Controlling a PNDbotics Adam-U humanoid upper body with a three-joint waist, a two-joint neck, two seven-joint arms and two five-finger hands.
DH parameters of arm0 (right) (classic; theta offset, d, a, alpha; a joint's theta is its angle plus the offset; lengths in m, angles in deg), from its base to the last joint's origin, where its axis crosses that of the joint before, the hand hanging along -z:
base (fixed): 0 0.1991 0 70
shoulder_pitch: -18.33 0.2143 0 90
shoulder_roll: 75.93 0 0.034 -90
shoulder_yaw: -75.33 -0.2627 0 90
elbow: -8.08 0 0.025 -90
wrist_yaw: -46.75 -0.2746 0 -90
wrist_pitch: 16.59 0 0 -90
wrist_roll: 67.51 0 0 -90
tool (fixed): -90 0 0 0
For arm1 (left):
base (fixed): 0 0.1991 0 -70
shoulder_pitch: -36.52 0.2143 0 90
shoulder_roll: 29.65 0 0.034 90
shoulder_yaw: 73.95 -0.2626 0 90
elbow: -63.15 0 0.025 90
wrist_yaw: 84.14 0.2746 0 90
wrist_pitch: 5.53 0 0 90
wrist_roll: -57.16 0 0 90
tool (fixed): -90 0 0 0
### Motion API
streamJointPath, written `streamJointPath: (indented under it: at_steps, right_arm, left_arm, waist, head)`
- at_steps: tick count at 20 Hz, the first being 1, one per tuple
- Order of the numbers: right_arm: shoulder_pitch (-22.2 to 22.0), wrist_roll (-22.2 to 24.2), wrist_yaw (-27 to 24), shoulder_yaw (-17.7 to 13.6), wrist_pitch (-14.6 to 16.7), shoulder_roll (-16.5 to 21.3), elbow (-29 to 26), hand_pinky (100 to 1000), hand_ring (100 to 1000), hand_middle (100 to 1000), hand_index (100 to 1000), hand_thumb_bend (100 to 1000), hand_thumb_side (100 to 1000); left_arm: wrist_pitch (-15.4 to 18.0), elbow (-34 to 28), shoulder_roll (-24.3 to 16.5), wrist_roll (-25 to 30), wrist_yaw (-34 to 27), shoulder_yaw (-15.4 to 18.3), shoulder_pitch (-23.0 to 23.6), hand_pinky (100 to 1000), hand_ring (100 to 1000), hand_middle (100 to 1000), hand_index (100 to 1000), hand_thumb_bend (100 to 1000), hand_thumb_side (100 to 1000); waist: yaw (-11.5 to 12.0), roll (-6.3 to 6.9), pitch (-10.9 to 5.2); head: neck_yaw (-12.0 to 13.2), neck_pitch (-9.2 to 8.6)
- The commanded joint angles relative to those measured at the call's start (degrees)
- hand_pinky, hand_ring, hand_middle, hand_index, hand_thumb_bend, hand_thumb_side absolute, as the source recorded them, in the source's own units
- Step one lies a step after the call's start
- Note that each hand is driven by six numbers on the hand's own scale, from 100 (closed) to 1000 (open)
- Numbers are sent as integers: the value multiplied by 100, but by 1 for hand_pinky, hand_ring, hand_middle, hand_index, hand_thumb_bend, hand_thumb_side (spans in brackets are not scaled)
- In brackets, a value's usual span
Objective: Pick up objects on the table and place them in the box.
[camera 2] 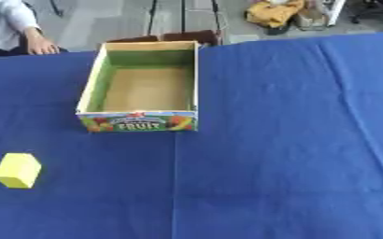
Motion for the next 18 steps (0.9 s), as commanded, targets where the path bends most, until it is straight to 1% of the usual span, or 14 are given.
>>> streamJointPath:
  at_steps: [1,4,5,6,7,11,16,18]
  right_arm:
    - [76,55,-77,13,16,177,-104,674,761,703,813,188,1000]
    - [74,80,-101,5,17,180,-104,674,762,702,813,187,1000]
    - [74,87,-107,3,15,179,-104,675,762,701,812,181,1000]
    - [76,95,-113,3,11,177,-104,675,762,701,812,182,1000]
    - [78,104,-119,4,10,174,-104,675,761,698,812,185,1000]
    - [85,126,-140,5,16,174,-104,675,760,695,811,187,1000]
    - [92,149,-161,16,24,167,-104,676,760,691,811,196,1000]
    - [92,161,-170,18,27,161,-104,676,760,690,811,197,1000]
  left_arm:
    - [1,339,-325,270,183,-320,-174,928,1000,1000,1000,567,885]
    - [25,644,-277,536,294,-657,-312,935,1000,1000,1000,708,880]
    - [41,698,-261,633,301,-717,-338,938,1000,1000,1000,787,875]
    - [57,735,-245,729,288,-764,-360,938,1000,1000,1000,804,878]
    - [67,760,-231,825,269,-798,-384,939,1000,1000,1000,814,877]
    - [104,790,-206,1210,167,-965,-468,935,1000,1000,1000,802,875]
    - [138,862,-140,1636,-43,-1242,-651,911,1000,1000,1000,764,862]
    - [129,928,-87,1675,-97,-1315,-733,897,1000,999,1000,739,855]
  waist:
    - [-15,84,-146]
    - [-28,101,-131]
    - [-30,105,-126]
    - [-33,111,-120]
    - [-34,114,-115]
    - [-47,118,-96]
    - [-69,108,-80]
    - [-74,103,-75]
  head:
    - [64,-94]
    - [58,-115]
    - [52,-122]
    - [46,-130]
    - [44,-136]
    - [61,-146]
    - [114,-138]
    - [130,-144]
